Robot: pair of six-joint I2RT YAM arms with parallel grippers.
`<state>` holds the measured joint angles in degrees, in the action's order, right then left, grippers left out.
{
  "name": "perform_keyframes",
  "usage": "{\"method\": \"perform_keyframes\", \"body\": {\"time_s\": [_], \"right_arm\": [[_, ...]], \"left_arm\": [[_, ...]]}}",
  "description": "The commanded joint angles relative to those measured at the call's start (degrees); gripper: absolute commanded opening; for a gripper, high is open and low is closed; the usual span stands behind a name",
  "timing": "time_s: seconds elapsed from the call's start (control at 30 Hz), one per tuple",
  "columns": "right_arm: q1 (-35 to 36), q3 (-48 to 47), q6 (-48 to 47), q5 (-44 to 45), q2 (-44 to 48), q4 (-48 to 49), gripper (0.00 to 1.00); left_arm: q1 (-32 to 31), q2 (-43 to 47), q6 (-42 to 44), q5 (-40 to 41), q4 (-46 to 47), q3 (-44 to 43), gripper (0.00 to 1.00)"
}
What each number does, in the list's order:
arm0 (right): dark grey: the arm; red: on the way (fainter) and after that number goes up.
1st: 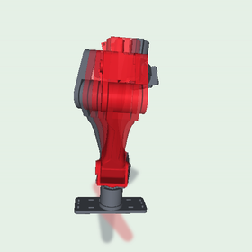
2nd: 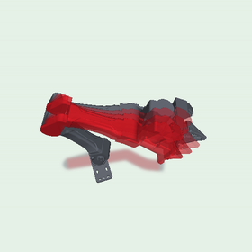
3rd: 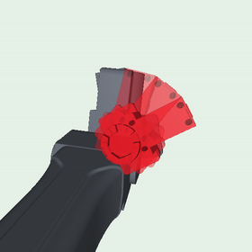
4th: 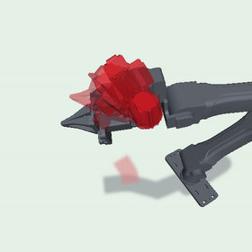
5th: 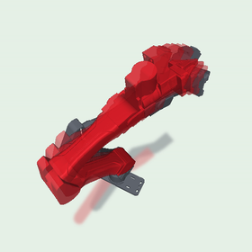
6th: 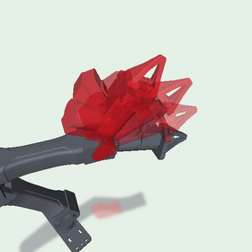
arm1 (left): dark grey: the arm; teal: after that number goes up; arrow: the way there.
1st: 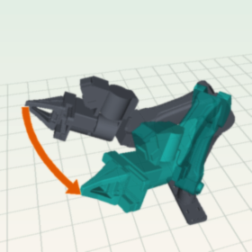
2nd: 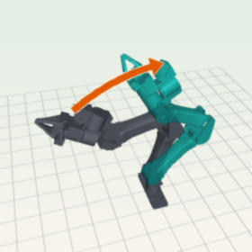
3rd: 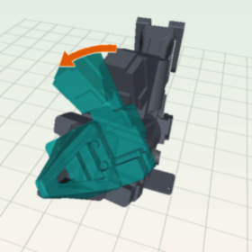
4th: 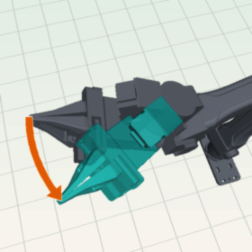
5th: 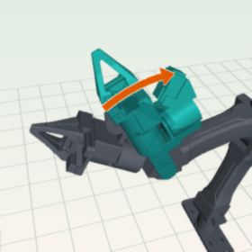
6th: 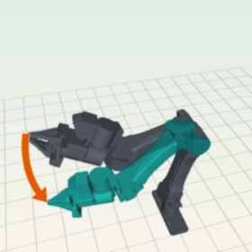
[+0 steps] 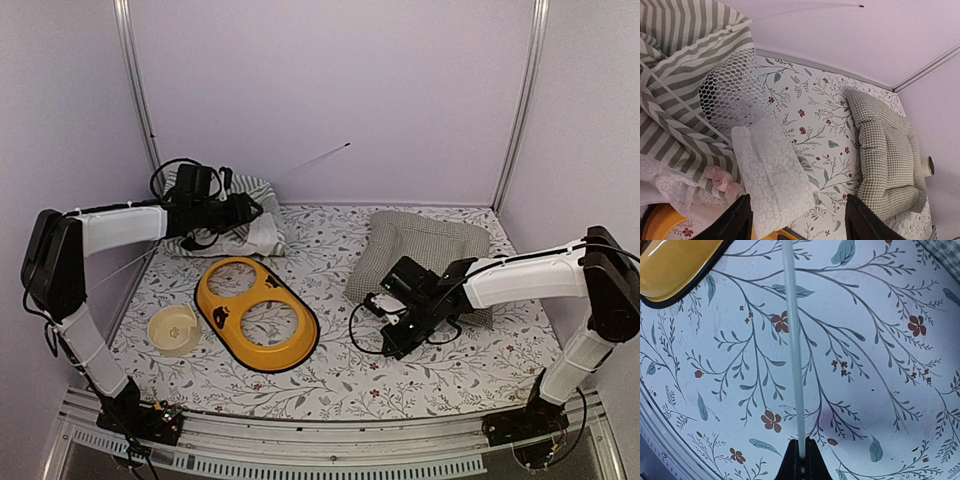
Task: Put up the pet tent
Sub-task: Adjust the tent flap on the tent.
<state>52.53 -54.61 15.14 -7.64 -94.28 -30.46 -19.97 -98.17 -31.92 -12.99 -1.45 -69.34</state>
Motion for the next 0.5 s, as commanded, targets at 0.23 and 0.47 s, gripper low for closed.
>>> {"method": "perform_keyframes", "body": {"time_s": [0.23, 0.47], "right_arm": [[-0.18, -3.14, -0.54, 0.08, -1.53, 3.46, 0.00], [-0.23, -3.65, -0.63, 0.34, -1.69, 3.90, 0.00]], "left_arm": [[-3.23, -8.13, 4.62, 10.17, -10.03, -11.46, 0.64], [-4.26, -11.17, 3.04, 18.16, -15.22, -14.82, 0.55]]}}
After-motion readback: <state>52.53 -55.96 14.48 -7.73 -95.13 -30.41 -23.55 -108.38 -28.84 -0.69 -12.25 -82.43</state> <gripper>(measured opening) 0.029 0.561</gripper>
